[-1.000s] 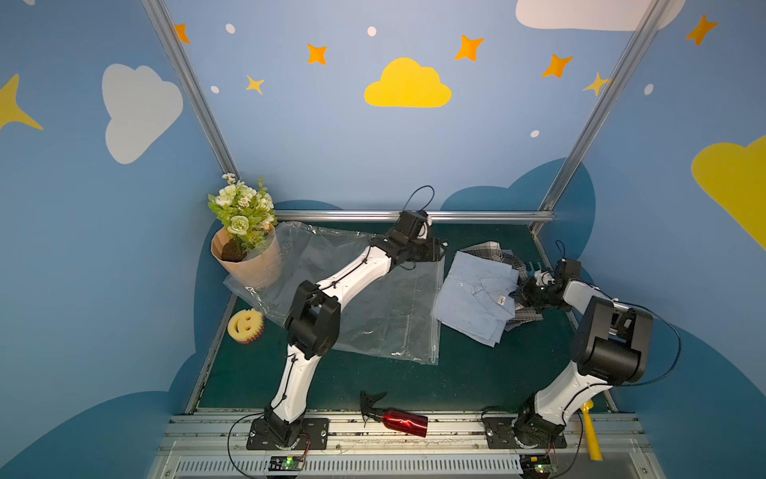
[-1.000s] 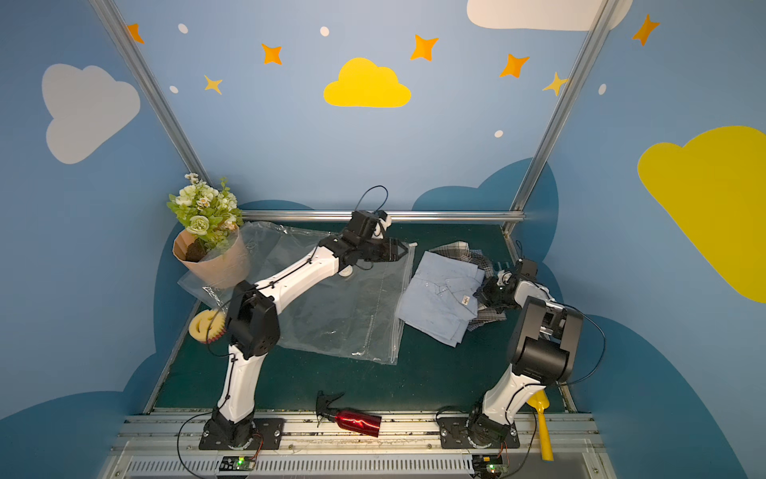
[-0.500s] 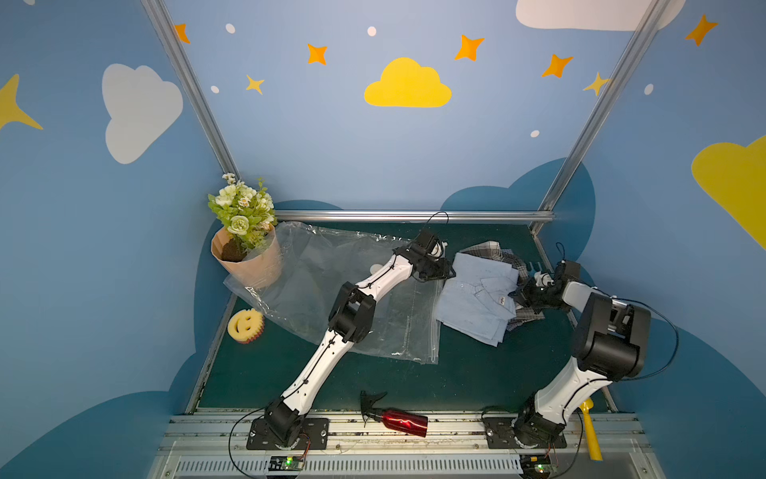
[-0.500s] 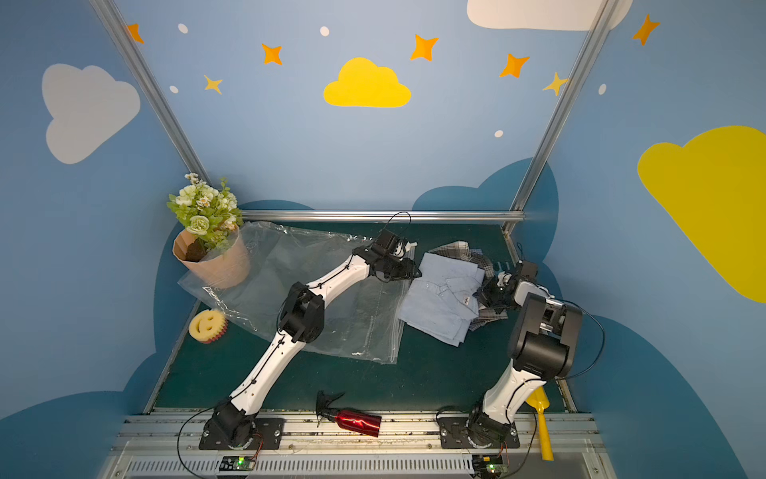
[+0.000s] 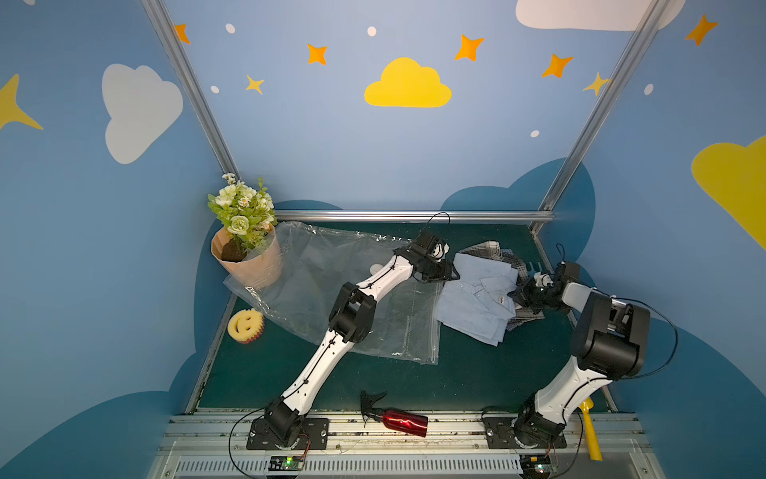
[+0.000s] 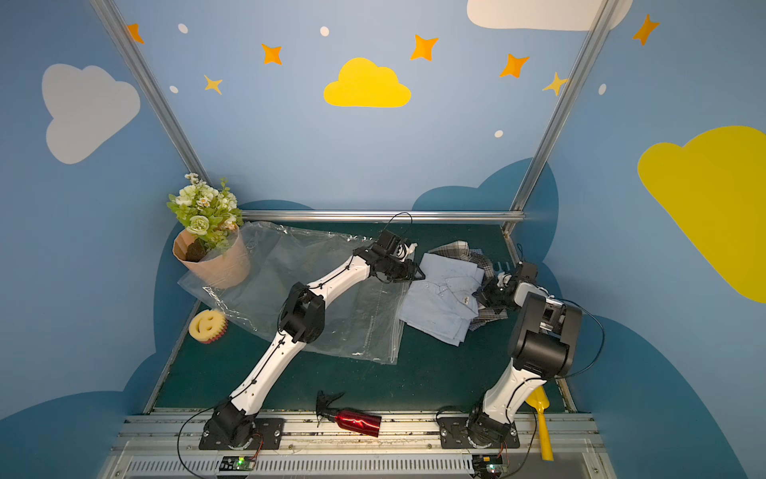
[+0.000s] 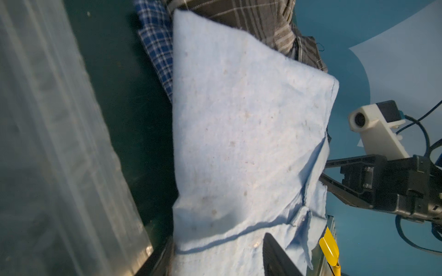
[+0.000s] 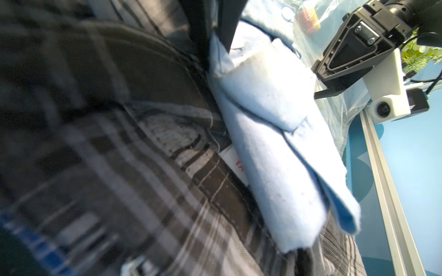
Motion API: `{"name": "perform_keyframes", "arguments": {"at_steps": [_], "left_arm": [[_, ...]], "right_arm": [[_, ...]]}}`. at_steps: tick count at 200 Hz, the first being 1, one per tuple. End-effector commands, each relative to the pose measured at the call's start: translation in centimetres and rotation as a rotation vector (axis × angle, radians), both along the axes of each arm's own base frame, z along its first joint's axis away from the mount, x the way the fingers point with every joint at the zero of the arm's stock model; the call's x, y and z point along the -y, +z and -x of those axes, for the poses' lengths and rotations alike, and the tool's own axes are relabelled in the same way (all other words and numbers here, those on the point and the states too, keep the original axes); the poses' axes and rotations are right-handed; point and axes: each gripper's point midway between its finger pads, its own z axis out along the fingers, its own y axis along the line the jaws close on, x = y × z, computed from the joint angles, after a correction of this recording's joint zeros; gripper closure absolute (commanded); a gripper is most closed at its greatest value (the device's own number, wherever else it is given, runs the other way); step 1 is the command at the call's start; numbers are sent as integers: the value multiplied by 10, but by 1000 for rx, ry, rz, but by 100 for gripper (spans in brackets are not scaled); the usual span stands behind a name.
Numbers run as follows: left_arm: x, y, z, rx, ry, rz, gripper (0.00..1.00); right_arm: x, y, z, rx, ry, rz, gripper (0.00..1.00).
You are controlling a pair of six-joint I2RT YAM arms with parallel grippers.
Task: Take the shirt out of the vacuum bag
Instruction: Place the shirt at the center of the board.
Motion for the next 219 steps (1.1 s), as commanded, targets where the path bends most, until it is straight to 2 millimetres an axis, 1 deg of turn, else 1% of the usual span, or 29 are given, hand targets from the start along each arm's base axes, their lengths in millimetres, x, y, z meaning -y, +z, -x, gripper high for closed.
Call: {"name": "perform_keyframes", "arguments": {"at_steps": [1,17,47,60,80,92,133,148,167,174,188,219], "left_arm": [[0,-18,0,13,-21,-14,41],[3,-18,-1,24,-32,-7,41],[4,-27,1,15,-50,-5,43],[5,-30,2,7,-55,-2,47],[6,-27,5,-9,-61,9,58],[9,-20,9,-7,-70,19,66],[11,4,9,17,-68,68,83],[11,15,10,20,-65,78,88],[11,29,13,28,-65,89,94],[11,36,13,37,-64,93,96],[10,47,15,48,-57,105,96],[13,83,22,61,-57,152,96]], "right_arm": [[-2,-5,-4,16,5,-4,100],[-7,-5,-5,19,20,-10,100],[-11,-6,-7,19,30,-11,100],[-12,-5,-8,19,30,-11,100],[-11,-5,-8,18,26,-9,100],[-11,-5,-7,17,26,-10,100],[-12,-2,-7,20,22,-11,100],[-12,2,-7,28,21,-9,100],[-12,13,-8,43,24,1,100],[-13,19,-8,50,27,6,100],[-12,29,-7,66,27,14,100],[-13,56,-7,112,27,22,100]]}}
